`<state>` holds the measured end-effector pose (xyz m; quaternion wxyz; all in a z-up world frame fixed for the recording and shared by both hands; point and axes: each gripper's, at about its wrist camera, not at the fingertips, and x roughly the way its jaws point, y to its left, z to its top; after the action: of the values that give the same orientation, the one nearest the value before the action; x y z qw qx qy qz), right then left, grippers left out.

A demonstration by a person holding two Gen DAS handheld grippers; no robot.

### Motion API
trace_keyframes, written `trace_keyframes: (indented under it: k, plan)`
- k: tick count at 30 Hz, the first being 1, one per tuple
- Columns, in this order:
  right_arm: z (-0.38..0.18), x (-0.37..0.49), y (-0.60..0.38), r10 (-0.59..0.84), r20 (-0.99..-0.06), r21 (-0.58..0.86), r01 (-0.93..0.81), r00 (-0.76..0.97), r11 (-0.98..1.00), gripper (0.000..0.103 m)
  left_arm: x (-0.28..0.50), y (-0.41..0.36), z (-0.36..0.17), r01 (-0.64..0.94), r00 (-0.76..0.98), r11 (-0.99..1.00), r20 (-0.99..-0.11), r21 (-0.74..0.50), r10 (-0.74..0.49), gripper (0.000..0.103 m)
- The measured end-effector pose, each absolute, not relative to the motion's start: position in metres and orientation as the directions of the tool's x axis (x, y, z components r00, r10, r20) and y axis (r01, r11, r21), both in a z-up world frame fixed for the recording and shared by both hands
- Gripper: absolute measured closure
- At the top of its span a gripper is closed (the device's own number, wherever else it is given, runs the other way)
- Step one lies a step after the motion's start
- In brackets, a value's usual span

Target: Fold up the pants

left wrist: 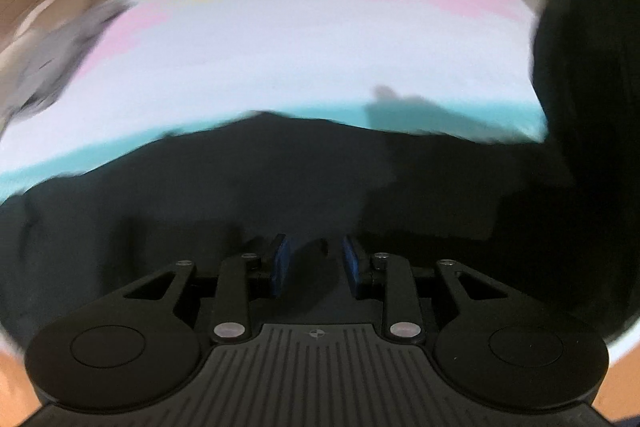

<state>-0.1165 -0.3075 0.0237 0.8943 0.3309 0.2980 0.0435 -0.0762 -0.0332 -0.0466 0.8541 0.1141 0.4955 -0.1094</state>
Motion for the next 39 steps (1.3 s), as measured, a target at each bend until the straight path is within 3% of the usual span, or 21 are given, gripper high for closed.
trace_keyframes:
  k: [8,15,18,20,23,27,30,31,32,33,37,39]
  plan:
    - [-0.007,-0.061,-0.219,0.399,-0.573,0.577,0.007,0.716,0.816,0.083,-0.053,0.073,-0.033,0.029,0.515,0.99,-0.851,0.139,0.104,0.074]
    - [-0.046,-0.047,-0.14,0.428,-0.7,0.443,-0.123,0.571,0.888,0.081,-0.044,0.121,-0.047,-0.07,0.473,0.987,-0.867,0.143,0.159,0.074]
    - [-0.056,-0.048,-0.112,0.405,-0.761,0.355,-0.197,0.506,0.914,0.064,-0.039,0.138,-0.053,-0.082,0.453,0.988,-0.879,0.129,0.152,0.074]
    - [-0.054,-0.053,-0.104,0.422,-0.772,0.347,-0.242,0.475,0.906,0.047,-0.037,0.149,-0.053,-0.091,0.446,0.99,-0.884,0.111,0.14,0.074]
    - [-0.041,-0.06,-0.108,0.465,-0.749,0.371,-0.283,0.472,0.884,0.042,-0.04,0.158,-0.049,-0.097,0.453,0.992,-0.884,0.081,0.116,0.074]
    - [-0.022,-0.052,-0.123,0.508,-0.685,0.439,-0.26,0.522,0.86,0.042,-0.042,0.155,-0.047,-0.081,0.466,0.996,-0.881,0.044,0.077,0.074]
    - [-0.026,-0.039,-0.136,0.438,-0.697,0.414,-0.181,0.567,0.892,0.043,-0.041,0.147,-0.048,-0.049,0.47,0.998,-0.881,0.029,0.049,0.074]
    - [-0.031,-0.034,-0.138,0.413,-0.715,0.404,-0.149,0.564,0.903,0.052,-0.041,0.143,-0.048,-0.034,0.473,0.999,-0.88,0.024,0.037,0.074]
    - [-0.038,-0.031,-0.141,0.396,-0.734,0.402,-0.118,0.552,0.908,0.071,-0.041,0.138,-0.048,-0.02,0.475,1.0,-0.88,0.021,0.027,0.074]
    - [-0.046,-0.028,-0.143,0.387,-0.75,0.402,-0.094,0.536,0.911,0.076,-0.041,0.135,-0.048,-0.007,0.477,1.0,-0.879,0.018,0.02,0.074]
    - [-0.059,-0.037,-0.135,0.366,-0.776,0.361,-0.114,0.515,0.926,0.072,-0.04,0.124,-0.049,0.04,0.478,0.999,-0.878,0.011,-0.009,0.074]
    - [-0.053,-0.051,-0.128,0.383,-0.762,0.331,-0.194,0.521,0.923,0.064,-0.04,0.124,-0.05,0.043,0.474,0.999,-0.88,0.007,-0.014,0.074]
